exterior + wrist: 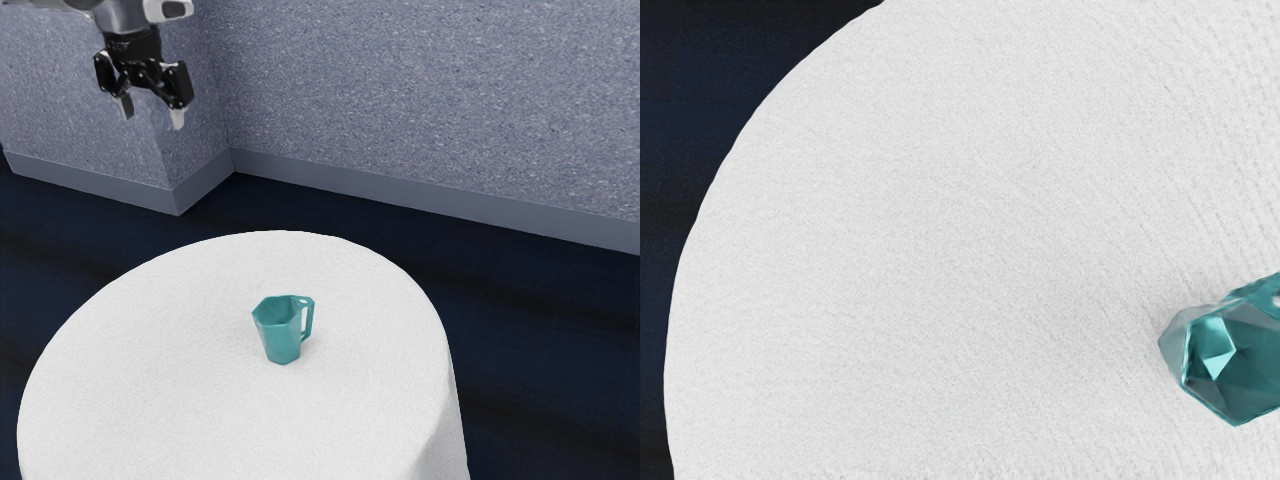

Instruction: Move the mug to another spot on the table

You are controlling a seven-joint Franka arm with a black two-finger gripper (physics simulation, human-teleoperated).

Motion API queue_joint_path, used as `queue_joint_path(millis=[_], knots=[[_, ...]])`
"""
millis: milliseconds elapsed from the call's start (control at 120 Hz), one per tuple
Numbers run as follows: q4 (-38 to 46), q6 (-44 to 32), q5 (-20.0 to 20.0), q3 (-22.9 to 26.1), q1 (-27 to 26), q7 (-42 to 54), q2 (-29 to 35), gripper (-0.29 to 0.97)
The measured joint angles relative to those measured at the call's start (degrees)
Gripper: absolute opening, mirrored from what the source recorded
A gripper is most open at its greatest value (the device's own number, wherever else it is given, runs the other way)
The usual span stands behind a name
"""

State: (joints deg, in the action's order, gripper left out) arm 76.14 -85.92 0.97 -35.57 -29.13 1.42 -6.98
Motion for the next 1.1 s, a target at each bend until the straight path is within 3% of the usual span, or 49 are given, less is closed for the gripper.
queue_joint_path(millis=[258,475,717,933,1100], knots=[[0.2,3.4,-2.3,5.0,0.0,1.3,-0.2,0.68],[0.4,0.8,-2.8,5.3,0.1,4.6,-7.4,0.68],[0.6,-6.1,-10.8,5.4,0.4,11.3,-19.7,0.68],[3.7,-12.0,-16.3,6.3,0.5,16.4,-24.3,0.68],[9.0,-16.5,-18.2,8.3,0.5,19.3,-24.8,0.68]])
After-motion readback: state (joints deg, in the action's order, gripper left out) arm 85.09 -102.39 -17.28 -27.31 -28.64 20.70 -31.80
